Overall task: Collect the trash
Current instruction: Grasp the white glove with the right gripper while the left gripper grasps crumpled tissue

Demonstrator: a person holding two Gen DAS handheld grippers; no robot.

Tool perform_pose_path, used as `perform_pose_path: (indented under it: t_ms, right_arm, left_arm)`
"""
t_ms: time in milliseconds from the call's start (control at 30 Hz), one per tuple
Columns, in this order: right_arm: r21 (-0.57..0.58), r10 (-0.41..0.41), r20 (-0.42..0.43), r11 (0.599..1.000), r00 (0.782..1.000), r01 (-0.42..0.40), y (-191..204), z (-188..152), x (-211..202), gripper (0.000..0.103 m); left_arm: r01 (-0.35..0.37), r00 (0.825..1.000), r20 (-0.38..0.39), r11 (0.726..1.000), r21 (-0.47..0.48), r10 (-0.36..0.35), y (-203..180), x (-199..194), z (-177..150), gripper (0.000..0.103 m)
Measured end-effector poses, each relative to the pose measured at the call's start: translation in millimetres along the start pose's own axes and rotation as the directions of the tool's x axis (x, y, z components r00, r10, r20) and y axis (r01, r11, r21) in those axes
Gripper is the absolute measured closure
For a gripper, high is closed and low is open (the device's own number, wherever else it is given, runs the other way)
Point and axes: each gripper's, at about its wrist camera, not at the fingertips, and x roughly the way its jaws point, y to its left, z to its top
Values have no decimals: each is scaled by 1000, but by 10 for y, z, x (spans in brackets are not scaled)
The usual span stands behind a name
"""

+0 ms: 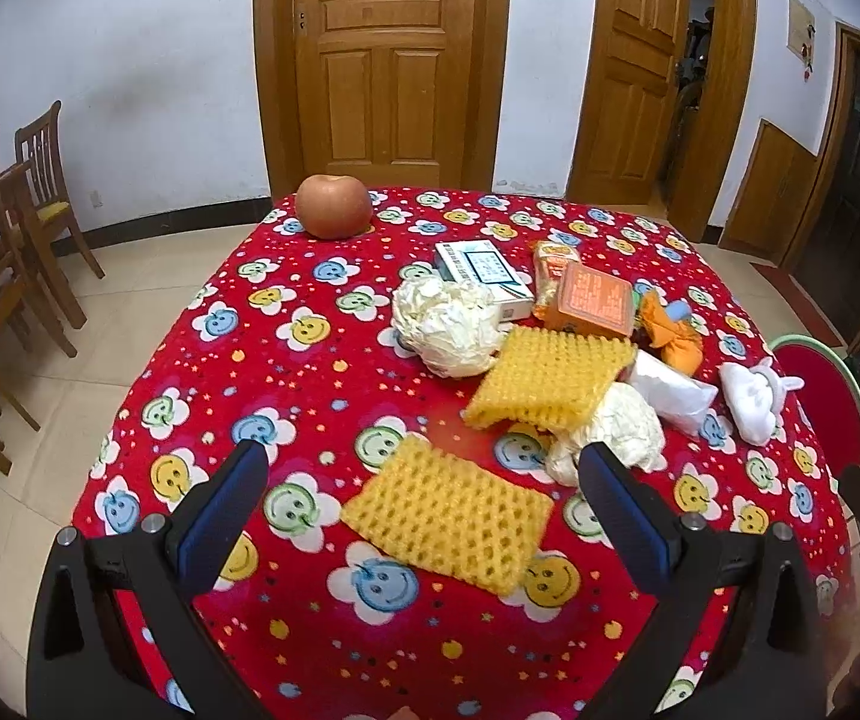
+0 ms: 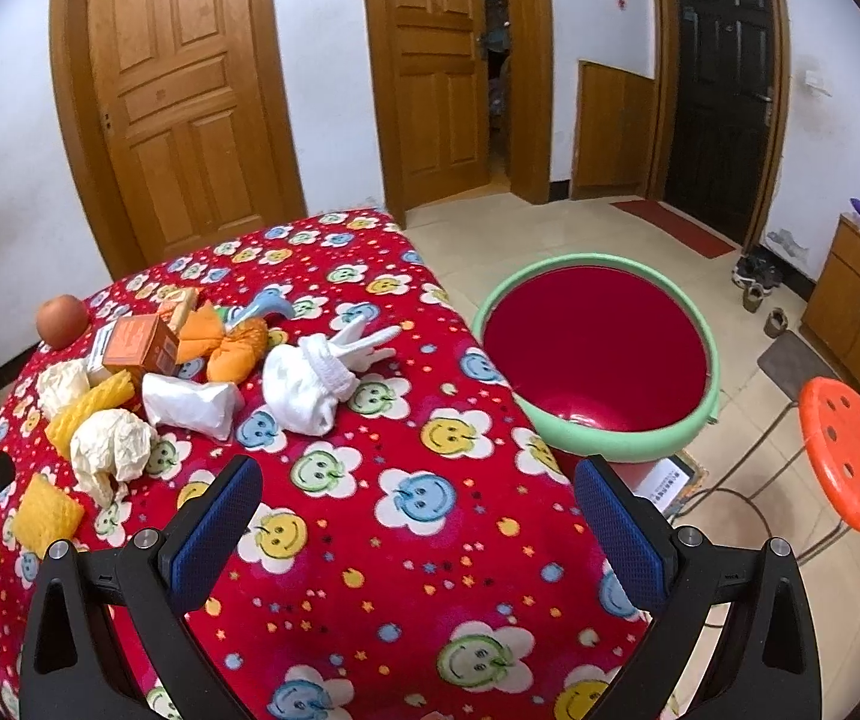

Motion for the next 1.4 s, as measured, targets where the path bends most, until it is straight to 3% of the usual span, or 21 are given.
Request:
perform_pose_path:
  t_ms: [400, 667, 867, 900, 933, 1067, 1133, 1400]
  right_arm:
    - [-26, 44, -69, 999, 997, -46, 206, 204, 371, 0]
    - [-68, 16, -89, 997, 996, -22, 442, 282, 631, 0]
    - [-77, 27, -120, 996, 992, -37, 506, 291, 784, 7]
    - [-78, 34, -122, 996, 992, -44, 509, 288, 802, 13]
    - [-81, 40, -123, 995, 992, -51, 509, 285, 818, 26]
    - [-64, 86, -169, 993, 982, -97, 476, 263, 916, 43]
    - [-57, 115, -187, 990, 976, -128, 455, 242, 953, 58]
    - [-47, 179, -172, 981, 969, -189, 415, 230, 907, 84]
  left_arm:
    - [11, 999, -36, 1000, -8, -12, 173, 347, 361, 1]
    - [53, 995, -80, 999, 5, -52, 217, 712, 566, 1]
    - [90, 987, -140, 995, 33, -85, 166, 975, 575, 5]
    - [93, 985, -148, 995, 34, -87, 161, 1009, 573, 6]
    - [95, 984, -155, 995, 32, -89, 159, 1036, 569, 6]
    - [112, 980, -165, 994, 10, -109, 156, 1086, 546, 14]
    - [129, 976, -176, 992, 4, -126, 156, 1114, 541, 18]
    - [232, 950, -196, 970, -72, -242, 155, 1101, 521, 57]
